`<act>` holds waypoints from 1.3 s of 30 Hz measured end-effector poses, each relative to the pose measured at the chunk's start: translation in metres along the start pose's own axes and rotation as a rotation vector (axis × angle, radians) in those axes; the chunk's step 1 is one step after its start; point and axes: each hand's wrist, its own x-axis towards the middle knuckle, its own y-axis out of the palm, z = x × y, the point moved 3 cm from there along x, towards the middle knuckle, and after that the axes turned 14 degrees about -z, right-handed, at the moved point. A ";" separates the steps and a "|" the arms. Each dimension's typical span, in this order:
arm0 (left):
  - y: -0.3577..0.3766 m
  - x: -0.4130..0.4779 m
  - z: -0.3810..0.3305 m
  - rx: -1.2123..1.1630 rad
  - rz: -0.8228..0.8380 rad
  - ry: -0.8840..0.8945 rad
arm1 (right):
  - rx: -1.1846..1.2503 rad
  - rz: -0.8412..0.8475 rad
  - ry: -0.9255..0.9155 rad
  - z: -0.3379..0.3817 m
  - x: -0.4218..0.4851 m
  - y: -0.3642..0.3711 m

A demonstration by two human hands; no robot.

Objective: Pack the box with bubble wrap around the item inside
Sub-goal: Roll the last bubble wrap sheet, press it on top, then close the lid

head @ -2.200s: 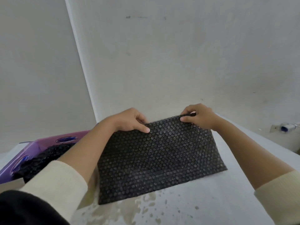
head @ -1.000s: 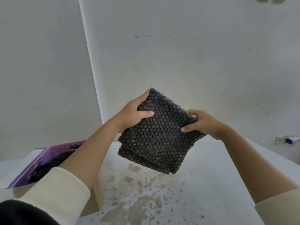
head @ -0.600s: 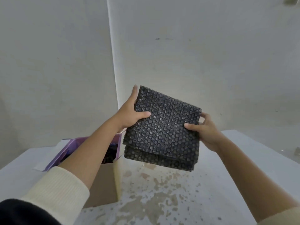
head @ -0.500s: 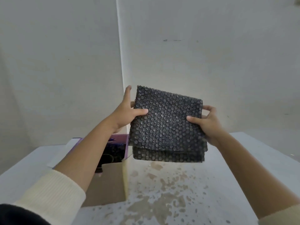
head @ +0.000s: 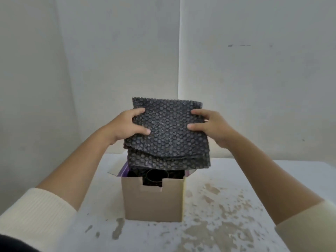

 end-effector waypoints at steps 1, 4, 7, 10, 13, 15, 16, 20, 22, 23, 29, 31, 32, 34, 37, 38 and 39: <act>-0.003 -0.002 0.010 0.062 0.060 -0.029 | -0.095 0.060 -0.010 -0.002 -0.004 0.011; 0.000 -0.009 0.039 0.181 0.204 -0.078 | -0.353 0.207 -0.068 -0.014 -0.013 0.034; 0.011 -0.010 0.061 0.292 0.286 -0.043 | -0.638 0.354 -0.159 -0.027 -0.018 0.042; 0.016 -0.008 0.075 0.455 0.359 0.011 | -0.889 0.460 -0.223 -0.035 -0.016 0.041; 0.015 -0.007 0.082 0.712 0.379 0.065 | -1.087 0.515 -0.247 -0.037 -0.010 0.040; 0.015 -0.009 0.082 0.869 0.373 0.111 | -1.158 0.572 -0.244 -0.038 -0.008 0.044; 0.016 -0.009 0.082 0.907 0.370 0.127 | -1.193 0.597 -0.247 -0.039 -0.007 0.045; 0.025 -0.008 0.084 0.996 0.393 0.207 | -1.321 0.642 -0.330 -0.042 -0.009 0.054; 0.032 -0.008 0.085 1.064 0.433 0.279 | -1.365 0.690 -0.355 -0.043 -0.010 0.059; 0.035 -0.009 0.086 1.100 0.452 0.319 | -1.398 0.721 -0.352 -0.044 -0.010 0.061; 0.041 -0.006 0.090 1.024 0.484 0.374 | -1.528 0.870 -0.221 -0.054 -0.010 0.074; 0.045 -0.004 0.091 1.046 0.496 0.401 | -1.579 0.881 -0.210 -0.058 -0.012 0.081; 0.047 -0.002 0.093 1.065 0.507 0.413 | -1.612 0.878 -0.216 -0.059 -0.012 0.084; 0.053 -0.001 0.097 1.088 0.528 0.454 | -1.686 0.861 -0.234 -0.062 -0.011 0.088; 0.061 -0.003 0.104 1.045 0.577 0.417 | -1.776 0.848 -0.265 -0.068 -0.012 0.093; 0.063 -0.004 0.104 1.050 0.585 0.401 | -1.774 0.849 -0.268 -0.069 -0.013 0.095; 0.063 -0.005 0.101 1.074 0.587 0.399 | -1.747 0.848 -0.269 -0.070 -0.013 0.096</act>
